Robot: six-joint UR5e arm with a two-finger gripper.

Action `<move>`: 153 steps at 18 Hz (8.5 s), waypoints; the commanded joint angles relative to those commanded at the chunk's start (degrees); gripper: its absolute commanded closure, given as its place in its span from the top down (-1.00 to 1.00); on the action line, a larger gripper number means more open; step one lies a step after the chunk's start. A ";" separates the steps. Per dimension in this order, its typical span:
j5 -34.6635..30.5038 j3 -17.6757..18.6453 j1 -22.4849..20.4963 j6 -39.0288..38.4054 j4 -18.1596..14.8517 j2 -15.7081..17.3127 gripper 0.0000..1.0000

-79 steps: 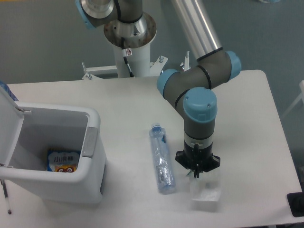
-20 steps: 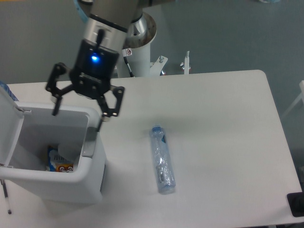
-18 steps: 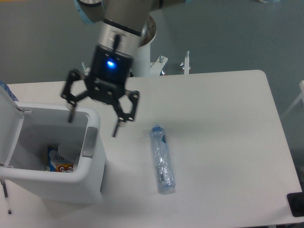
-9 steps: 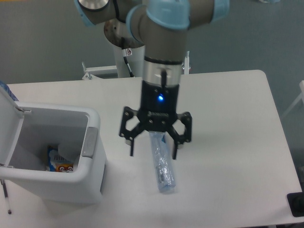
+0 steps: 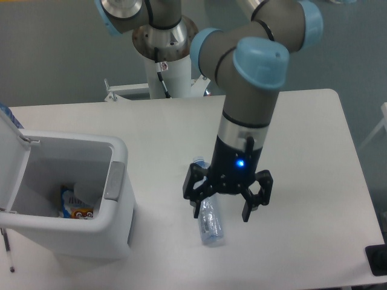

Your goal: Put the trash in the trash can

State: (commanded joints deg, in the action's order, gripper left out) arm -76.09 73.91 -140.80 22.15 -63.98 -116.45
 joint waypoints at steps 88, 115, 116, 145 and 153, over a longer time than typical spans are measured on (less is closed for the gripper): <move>17.19 -7.11 -0.96 0.18 13.25 -1.42 0.01; 37.86 -12.31 4.12 -15.02 19.24 3.77 -0.06; 37.34 -11.17 5.18 -14.94 19.50 3.86 -0.06; 29.25 3.96 5.81 -8.53 26.89 7.73 1.00; 25.39 4.40 -2.99 0.16 24.17 7.11 1.00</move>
State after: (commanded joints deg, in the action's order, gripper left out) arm -50.70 78.31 -143.79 22.31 -39.81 -109.33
